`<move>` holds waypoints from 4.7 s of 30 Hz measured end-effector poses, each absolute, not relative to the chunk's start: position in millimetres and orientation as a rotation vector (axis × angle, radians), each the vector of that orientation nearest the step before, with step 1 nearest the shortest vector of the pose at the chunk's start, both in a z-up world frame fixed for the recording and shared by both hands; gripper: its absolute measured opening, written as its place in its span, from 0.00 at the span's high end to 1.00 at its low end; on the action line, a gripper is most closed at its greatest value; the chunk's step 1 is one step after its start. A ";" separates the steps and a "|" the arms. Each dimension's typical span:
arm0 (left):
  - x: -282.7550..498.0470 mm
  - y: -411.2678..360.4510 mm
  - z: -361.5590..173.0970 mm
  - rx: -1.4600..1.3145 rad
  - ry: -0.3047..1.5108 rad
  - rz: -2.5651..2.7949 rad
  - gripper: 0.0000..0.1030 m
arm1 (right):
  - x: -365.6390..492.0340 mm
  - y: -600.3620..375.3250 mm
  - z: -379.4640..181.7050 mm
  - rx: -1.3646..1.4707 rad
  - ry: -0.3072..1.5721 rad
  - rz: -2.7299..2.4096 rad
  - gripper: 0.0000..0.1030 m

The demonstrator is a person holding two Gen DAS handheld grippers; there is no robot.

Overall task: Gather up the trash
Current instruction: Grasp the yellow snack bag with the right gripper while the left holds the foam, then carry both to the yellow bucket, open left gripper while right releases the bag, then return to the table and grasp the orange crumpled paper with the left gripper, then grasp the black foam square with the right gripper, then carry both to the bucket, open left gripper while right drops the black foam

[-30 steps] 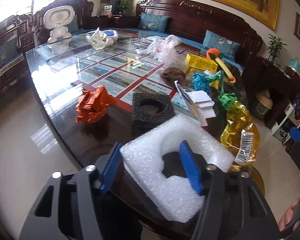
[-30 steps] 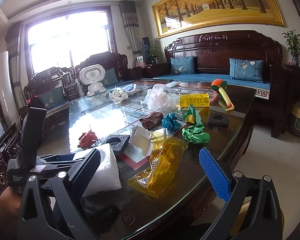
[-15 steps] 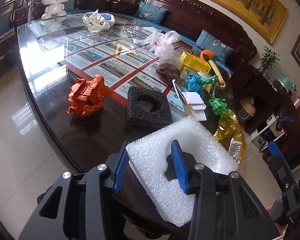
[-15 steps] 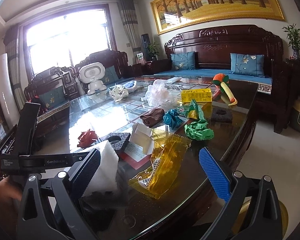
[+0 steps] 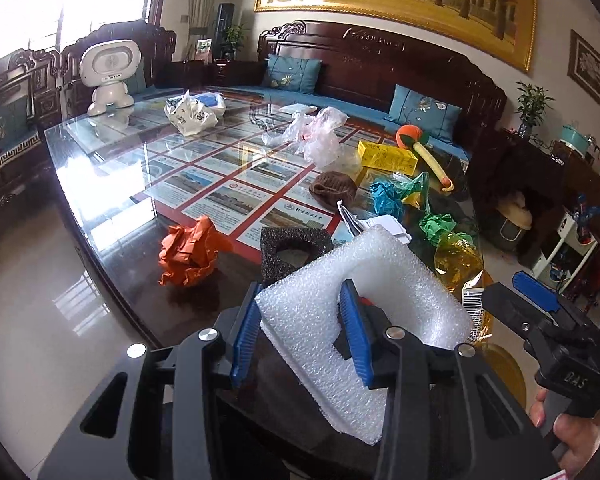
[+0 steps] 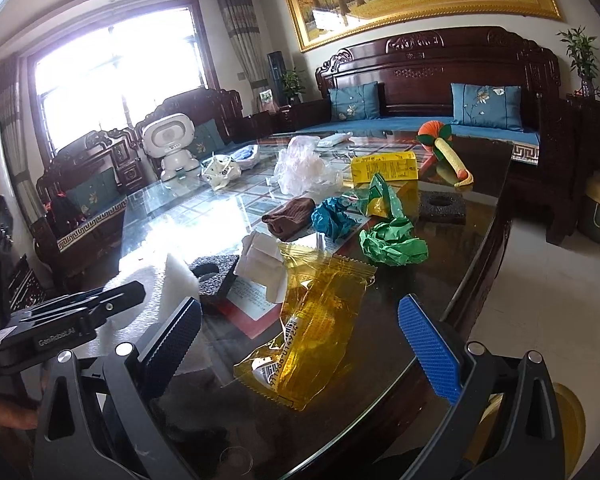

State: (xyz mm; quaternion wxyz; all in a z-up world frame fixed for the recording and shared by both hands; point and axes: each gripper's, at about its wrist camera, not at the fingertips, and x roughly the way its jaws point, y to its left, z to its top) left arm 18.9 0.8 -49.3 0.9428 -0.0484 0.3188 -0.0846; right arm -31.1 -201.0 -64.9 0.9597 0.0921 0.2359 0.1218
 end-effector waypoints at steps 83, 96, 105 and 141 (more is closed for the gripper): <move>-10.7 -184.4 -29.8 0.157 0.522 -0.464 0.04 | -140.9 -332.9 -36.7 0.150 0.244 0.054 0.20; 21.6 15.4 -12.9 -0.017 0.558 -0.032 0.04 | -67.2 -184.3 -14.3 0.054 0.233 0.392 0.08; 72.6 81.9 -46.4 -0.078 0.637 -0.018 0.04 | -40.9 -138.3 -27.2 0.059 0.311 0.441 0.08; 92.7 91.9 -63.3 -0.068 0.670 -0.173 0.59 | 69.8 -86.6 -75.3 0.103 0.754 0.335 0.59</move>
